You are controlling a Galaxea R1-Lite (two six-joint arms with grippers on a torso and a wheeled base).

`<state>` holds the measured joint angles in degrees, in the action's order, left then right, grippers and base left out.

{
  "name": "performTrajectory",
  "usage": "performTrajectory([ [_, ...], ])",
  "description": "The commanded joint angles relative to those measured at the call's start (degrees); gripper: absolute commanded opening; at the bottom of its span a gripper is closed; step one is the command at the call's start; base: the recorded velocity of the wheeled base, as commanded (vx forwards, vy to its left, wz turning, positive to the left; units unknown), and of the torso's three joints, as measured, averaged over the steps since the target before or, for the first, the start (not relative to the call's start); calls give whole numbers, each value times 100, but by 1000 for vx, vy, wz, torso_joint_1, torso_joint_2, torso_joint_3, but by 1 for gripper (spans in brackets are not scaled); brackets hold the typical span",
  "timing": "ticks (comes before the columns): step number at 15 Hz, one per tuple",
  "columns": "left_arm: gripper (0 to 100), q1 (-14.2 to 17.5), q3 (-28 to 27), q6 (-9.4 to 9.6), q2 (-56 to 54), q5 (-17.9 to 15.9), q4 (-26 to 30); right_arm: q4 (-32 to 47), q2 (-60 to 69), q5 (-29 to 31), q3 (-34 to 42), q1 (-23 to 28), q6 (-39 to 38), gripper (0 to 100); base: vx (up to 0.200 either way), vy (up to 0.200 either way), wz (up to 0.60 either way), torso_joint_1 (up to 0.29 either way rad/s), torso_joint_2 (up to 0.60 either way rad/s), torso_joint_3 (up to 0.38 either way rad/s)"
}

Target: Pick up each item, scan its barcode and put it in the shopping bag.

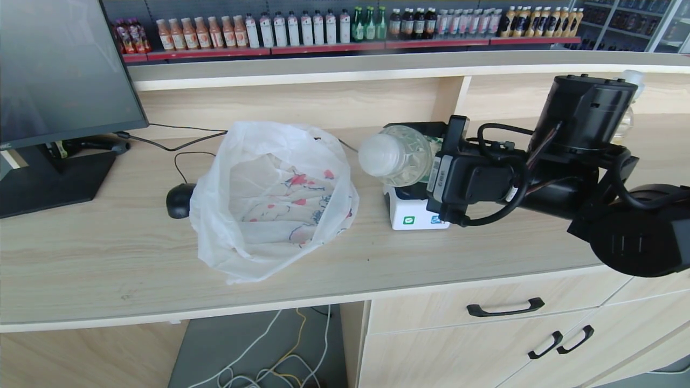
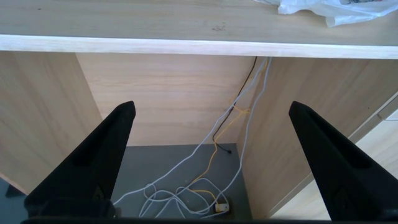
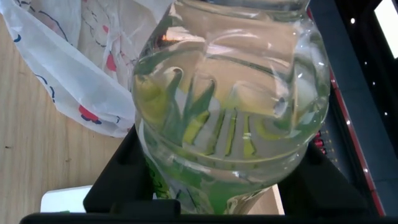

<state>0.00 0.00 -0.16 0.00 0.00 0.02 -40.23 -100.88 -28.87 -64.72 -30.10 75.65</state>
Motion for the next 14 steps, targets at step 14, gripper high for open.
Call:
performTrajectory([
  [14,100,0,0,7,0,0,6,-2191,596,2790,856,-453,-5482,0,0,0,0,0,0,0],
])
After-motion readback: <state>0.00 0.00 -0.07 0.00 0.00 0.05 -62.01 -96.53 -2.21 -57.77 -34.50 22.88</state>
